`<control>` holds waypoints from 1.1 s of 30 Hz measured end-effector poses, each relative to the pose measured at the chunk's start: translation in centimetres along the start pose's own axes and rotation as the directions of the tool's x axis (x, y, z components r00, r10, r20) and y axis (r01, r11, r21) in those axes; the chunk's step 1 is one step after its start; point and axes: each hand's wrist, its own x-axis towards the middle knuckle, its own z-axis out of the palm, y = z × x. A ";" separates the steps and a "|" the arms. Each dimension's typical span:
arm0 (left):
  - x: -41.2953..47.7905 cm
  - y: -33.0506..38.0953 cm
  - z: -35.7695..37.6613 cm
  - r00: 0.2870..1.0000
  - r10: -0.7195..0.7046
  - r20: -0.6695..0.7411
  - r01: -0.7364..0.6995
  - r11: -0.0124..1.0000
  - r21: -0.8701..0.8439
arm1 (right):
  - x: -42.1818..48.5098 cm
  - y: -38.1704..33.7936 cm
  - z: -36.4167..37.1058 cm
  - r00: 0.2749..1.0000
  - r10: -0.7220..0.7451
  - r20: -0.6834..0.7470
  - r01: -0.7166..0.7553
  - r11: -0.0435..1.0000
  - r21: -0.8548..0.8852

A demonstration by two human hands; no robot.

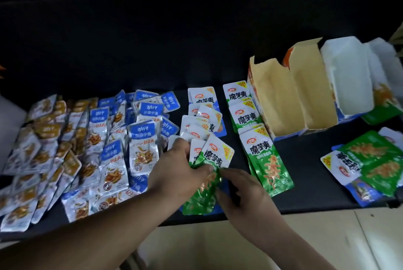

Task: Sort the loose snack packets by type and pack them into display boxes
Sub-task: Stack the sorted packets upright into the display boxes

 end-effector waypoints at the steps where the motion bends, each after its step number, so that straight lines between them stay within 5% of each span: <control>1: 0.0 0.0 -0.1 1.000 0.015 -0.002 -0.015 1.000 0.018 | 0.0 0.0 0.0 1.000 -0.008 0.002 0.008 1.000 -0.008; 12: -1.9 -0.4 -1.2 0.960 0.274 0.060 -0.273 0.962 -0.021 | 1.0 1.0 0.0 0.991 -0.131 0.027 0.134 0.958 -0.253; 17: -1.8 1.4 0.6 0.890 0.446 0.095 -0.453 0.888 0.074 | 0.7 1.8 -0.9 0.989 -0.132 0.068 0.138 0.986 -0.093; 22: -1.7 2.8 2.0 0.863 0.476 0.172 -0.498 0.859 0.120 | 0.3 2.2 -2.5 0.991 -0.133 0.003 0.132 0.986 0.106; 26: -1.8 3.9 2.6 0.823 0.436 0.364 -0.557 0.746 0.365 | -0.2 2.9 -4.1 0.999 -0.030 -0.028 0.031 0.999 0.039; 33: -1.5 4.9 3.3 0.857 0.385 0.344 -0.516 0.641 0.568 | -1.9 3.4 -6.7 0.983 0.088 -0.161 -0.098 0.993 -0.060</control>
